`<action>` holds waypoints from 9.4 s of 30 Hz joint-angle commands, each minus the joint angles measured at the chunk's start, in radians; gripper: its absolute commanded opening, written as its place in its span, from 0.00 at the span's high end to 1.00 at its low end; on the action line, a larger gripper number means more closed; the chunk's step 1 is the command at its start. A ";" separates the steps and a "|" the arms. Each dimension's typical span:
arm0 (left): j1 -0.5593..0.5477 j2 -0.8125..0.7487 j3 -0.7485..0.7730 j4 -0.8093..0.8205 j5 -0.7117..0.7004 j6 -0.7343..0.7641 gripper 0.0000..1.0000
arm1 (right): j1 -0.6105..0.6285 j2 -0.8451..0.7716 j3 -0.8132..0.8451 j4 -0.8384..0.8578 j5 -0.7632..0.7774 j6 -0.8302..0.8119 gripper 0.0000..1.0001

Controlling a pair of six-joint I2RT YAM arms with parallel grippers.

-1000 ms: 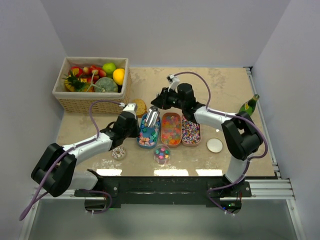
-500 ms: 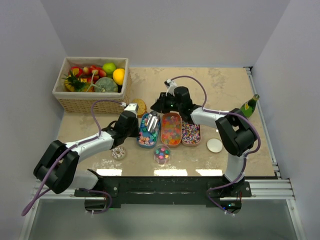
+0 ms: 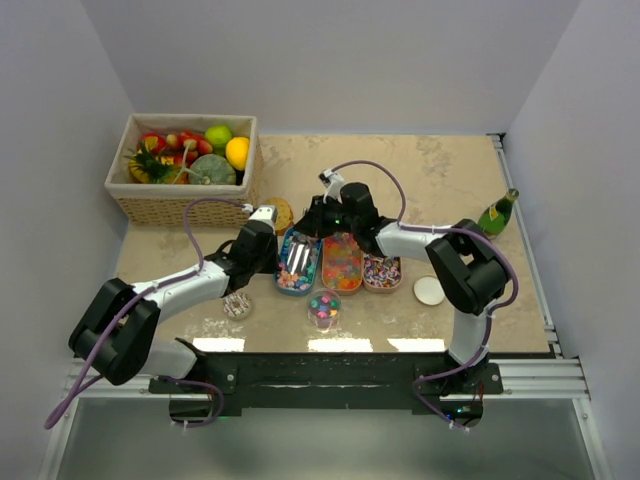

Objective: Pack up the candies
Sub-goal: Scoop the fake candies from the storage box, then place the fake candies in the packing bottle, then scoop the fake candies from the storage box.

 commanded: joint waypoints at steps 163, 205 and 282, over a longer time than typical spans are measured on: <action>0.006 -0.119 0.025 -0.032 -0.038 -0.041 0.48 | -0.034 -0.682 -0.408 -0.219 0.191 0.021 1.00; -0.228 0.350 0.464 0.214 0.233 0.094 0.43 | -0.201 -0.748 -0.314 -0.335 0.900 -0.104 1.00; -0.246 0.590 0.561 0.126 0.247 0.054 0.89 | -0.056 -0.527 -0.480 -0.240 0.800 -0.032 1.00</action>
